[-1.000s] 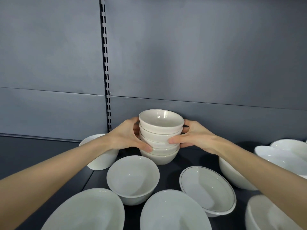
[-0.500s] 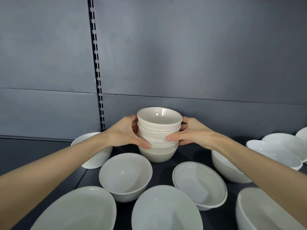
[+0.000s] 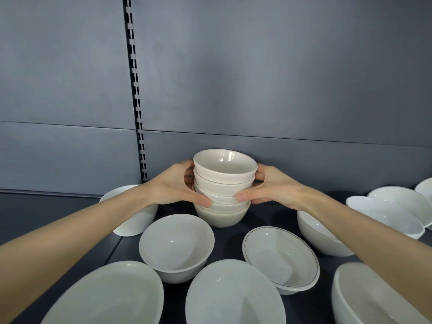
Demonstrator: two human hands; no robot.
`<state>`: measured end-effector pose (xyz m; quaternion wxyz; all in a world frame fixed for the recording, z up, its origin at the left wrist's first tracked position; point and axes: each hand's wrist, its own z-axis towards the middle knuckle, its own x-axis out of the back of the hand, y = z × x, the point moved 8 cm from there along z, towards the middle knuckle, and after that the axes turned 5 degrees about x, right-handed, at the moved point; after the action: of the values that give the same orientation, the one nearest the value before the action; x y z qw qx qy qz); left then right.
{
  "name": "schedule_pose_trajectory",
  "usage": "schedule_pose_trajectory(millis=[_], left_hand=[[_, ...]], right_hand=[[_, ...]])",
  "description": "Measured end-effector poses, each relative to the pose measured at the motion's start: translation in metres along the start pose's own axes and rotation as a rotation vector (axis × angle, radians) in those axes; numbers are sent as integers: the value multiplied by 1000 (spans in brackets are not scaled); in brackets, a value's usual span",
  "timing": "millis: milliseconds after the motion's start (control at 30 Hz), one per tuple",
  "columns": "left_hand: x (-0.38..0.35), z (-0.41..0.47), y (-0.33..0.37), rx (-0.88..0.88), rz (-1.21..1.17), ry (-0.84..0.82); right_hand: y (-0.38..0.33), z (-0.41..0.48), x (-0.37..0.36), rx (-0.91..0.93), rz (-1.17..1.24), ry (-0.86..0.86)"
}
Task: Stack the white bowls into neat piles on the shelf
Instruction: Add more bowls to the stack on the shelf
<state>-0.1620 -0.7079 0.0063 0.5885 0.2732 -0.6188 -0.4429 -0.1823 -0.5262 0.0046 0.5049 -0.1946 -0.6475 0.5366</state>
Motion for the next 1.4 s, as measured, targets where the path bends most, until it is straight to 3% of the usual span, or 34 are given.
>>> schedule_pose_trajectory(millis=[500,800,1133,1400], left_hand=[[0,-1,-1,3,-41,0],[-23,-7,5,-15,43,-107],[-14,-3,-4,28,70,-18],[-18,-4,60,-42,99,39]], right_hand=[[4,4,4,17,18,53],[11,2,-1,-31,0,-38],[14,1,-4,-18,40,1],[-17,-26,46,81,47,91]])
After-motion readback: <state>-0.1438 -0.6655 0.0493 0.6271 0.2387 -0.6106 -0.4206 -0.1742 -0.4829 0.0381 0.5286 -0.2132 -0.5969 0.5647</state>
